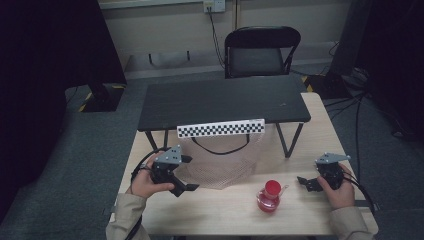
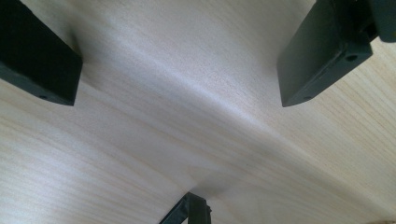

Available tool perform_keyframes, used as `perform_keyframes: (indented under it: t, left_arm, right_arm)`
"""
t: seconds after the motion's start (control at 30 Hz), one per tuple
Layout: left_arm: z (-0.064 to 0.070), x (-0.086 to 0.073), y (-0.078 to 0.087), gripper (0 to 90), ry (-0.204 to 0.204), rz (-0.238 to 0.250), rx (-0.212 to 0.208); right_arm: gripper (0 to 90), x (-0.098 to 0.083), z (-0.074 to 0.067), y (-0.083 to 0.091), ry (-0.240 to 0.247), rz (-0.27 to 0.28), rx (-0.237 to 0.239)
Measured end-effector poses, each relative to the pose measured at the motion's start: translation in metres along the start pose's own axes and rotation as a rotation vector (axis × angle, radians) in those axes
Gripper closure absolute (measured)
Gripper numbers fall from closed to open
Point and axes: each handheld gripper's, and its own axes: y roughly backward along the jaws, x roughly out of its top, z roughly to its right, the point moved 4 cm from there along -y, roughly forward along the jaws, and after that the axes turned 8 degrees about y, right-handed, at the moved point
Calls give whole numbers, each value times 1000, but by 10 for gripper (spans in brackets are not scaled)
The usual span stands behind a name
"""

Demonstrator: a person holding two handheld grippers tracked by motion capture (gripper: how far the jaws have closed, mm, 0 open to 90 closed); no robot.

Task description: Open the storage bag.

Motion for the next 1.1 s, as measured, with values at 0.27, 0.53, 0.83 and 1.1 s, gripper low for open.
perform_keyframes:
  t: [0.27, 0.53, 0.83, 1.1]
  left_arm:
    - [6, 10, -1, 28, -33, 13, -6]
    - [9, 20, -3, 30, -26, 31, -24]
    - [14, 30, -7, 29, -64, 34, -37]
    - [19, 39, -10, 29, -79, 37, -43]
  right_arm:
    - [0, 0, 0, 0, 0, 0, 0]
    - [0, 0, 0, 0, 0, -1, 0]
    - [0, 0, 0, 0, 0, -1, 0]
    - [0, 0, 0, 0, 1, -1, 0]
